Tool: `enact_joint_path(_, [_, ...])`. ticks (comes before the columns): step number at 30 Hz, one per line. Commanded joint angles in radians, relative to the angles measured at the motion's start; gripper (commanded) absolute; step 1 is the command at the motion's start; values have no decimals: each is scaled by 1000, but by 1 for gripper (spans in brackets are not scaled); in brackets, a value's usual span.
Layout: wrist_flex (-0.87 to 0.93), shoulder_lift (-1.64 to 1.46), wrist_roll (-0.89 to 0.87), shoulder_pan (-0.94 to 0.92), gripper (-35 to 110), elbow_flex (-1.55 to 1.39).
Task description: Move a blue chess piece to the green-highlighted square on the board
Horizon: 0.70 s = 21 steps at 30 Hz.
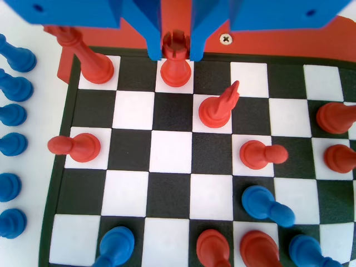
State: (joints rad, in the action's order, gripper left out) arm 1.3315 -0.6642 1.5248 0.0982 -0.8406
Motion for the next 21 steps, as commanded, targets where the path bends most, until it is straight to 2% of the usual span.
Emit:
enact_joint_path(1, [17, -37, 21, 20, 5, 12])
enact_joint_path(15, [63, -46, 28, 3, 1, 60])
enact_joint_path(21, [112, -178, -11, -11, 1, 91])
